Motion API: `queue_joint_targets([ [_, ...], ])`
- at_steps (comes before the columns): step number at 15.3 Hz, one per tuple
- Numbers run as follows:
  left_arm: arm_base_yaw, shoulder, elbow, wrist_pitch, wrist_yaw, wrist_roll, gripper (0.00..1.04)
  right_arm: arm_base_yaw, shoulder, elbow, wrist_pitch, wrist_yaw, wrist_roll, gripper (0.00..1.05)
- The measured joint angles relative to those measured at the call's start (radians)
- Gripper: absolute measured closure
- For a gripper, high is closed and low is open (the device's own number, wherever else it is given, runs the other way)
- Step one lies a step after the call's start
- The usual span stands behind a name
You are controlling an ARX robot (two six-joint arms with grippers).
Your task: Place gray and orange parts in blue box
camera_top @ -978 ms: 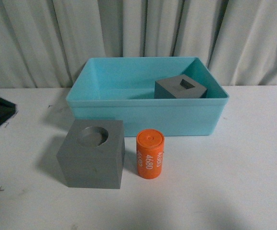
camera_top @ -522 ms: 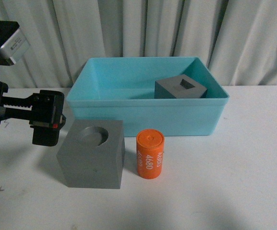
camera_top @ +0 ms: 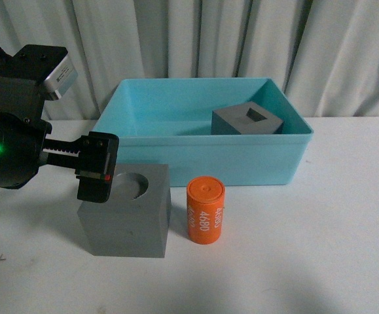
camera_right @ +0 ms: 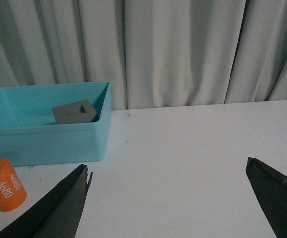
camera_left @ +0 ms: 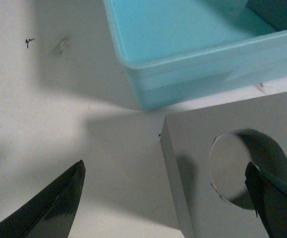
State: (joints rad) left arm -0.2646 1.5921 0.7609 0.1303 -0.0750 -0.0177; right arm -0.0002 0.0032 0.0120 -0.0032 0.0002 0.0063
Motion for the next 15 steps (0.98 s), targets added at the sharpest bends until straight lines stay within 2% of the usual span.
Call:
queue_joint_targets([
  [14, -0.024, 0.138, 0.059, 0.02, -0.019, 0.026, 0.07, 0.0, 0.0, 0.0, 0.0, 0.0, 0.0, 0.06],
  [15, -0.026, 0.144, 0.063, 0.021, -0.02, 0.027, 0.12, 0.0, 0.0, 0.0, 0.0, 0.0, 0.0, 0.06],
])
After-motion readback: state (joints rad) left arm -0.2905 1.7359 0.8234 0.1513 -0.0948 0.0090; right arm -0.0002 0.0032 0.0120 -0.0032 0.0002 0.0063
